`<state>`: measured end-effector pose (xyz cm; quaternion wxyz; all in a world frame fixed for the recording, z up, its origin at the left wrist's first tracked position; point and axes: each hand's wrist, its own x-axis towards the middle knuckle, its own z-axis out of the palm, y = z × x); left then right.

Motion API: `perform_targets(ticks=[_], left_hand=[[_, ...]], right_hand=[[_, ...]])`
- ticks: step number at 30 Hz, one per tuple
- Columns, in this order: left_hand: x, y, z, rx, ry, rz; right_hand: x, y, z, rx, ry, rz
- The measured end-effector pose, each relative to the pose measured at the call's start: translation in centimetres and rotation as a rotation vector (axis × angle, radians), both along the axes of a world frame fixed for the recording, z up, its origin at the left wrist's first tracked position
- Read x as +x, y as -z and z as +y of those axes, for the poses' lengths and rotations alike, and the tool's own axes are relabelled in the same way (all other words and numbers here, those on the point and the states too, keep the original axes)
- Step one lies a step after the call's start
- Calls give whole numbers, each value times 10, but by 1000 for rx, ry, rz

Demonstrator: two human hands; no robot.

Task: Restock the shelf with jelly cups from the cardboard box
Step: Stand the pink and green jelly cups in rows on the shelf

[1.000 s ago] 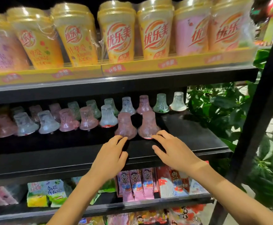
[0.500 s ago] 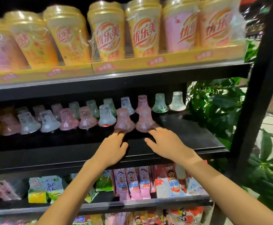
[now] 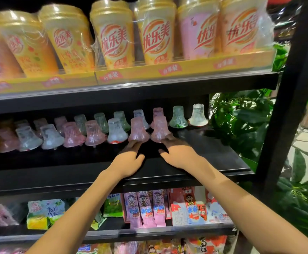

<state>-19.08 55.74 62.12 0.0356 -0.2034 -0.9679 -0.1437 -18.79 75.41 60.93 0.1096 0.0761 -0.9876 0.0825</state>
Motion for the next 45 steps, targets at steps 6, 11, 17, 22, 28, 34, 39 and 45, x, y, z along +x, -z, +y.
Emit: perform_targets(ticks=[6, 11, 17, 22, 28, 34, 39, 45], left_hand=[[-13, 5, -2, 12, 64, -1], [-22, 8, -3, -11, 76, 5], [-26, 12, -4, 10, 83, 15], [-28, 16, -4, 10, 74, 11], [-21, 13, -3, 17, 49, 27], [2, 10, -8, 5, -21, 177], [22, 19, -43, 67, 51, 274], [46, 34, -138, 58, -62, 291]], right_hand=[[-13, 0, 0, -26, -10, -65], [-21, 0, -2, -38, 13, -85], [-22, 5, 0, -99, 9, -78], [-23, 10, 0, -113, 2, -51], [-21, 10, -1, -113, 2, 11], [-7, 7, -11, -75, -111, 175], [14, 5, -60, -106, -221, 255], [28, 0, -148, -111, -468, 255]])
